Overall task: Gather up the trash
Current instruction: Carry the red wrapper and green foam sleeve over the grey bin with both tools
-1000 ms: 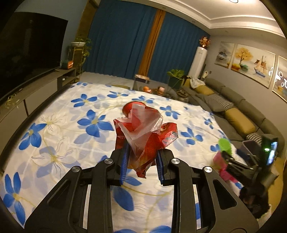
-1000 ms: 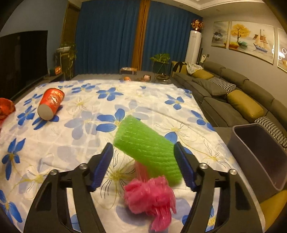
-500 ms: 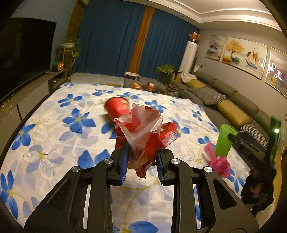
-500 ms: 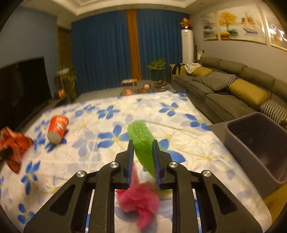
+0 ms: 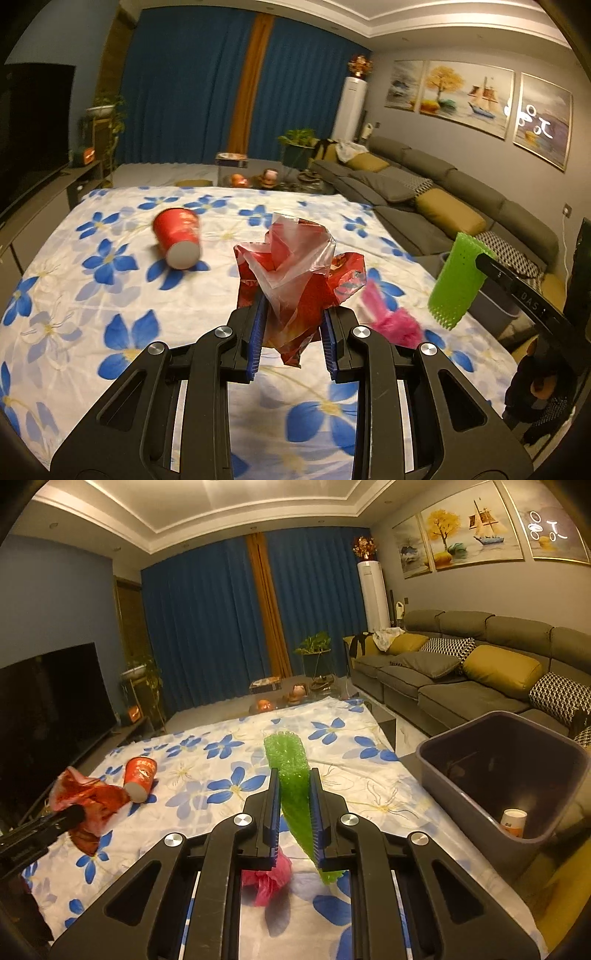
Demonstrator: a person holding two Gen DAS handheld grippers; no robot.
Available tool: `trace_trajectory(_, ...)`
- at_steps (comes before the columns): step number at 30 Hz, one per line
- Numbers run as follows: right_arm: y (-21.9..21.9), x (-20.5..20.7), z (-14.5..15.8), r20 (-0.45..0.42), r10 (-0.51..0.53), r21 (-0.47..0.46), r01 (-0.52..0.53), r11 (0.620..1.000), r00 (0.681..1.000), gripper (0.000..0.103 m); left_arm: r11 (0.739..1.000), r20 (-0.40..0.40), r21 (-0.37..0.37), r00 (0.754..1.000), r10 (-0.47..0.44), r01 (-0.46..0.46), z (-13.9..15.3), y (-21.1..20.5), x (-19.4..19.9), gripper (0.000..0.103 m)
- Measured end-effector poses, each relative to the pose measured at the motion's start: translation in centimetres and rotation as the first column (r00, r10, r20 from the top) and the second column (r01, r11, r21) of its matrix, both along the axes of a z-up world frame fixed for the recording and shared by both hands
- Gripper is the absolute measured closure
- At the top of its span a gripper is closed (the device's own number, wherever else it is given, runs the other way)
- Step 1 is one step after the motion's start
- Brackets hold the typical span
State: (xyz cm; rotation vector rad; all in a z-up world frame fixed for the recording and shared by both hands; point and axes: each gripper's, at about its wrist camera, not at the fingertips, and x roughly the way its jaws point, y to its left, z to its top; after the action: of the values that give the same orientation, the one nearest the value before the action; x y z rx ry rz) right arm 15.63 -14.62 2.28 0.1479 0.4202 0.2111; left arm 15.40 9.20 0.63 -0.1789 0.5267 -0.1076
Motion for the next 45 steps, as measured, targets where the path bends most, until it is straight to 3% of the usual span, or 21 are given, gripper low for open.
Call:
trace_trajectory(15, -5.9, -2.5, 1.2, 0.059, -0.076, 0.036, 0.074, 0.997, 0.995, 0.087, 0.982, 0.029, 0.049, 0.983, -0.183, 0.181, 1.3, -9.6, 1.7, 0.077)
trace_trajectory(29, -12.6, -1.0, 1.1, 0.079, -0.238, 0.002, 0.239, 0.971, 0.968, 0.087, 0.930, 0.032, 0.064, 0.931, -0.365, 0.362, 1.8, -21.0, 6.0, 0.077)
trace_trajectory(45, -16.5, 1.3, -0.3, 0.053, -0.315, -0.017, 0.316, 0.948, 0.948, 0.087, 0.883, 0.026, 0.071, 0.884, -0.466, 0.464, 1.6, -28.9, 10.7, 0.077)
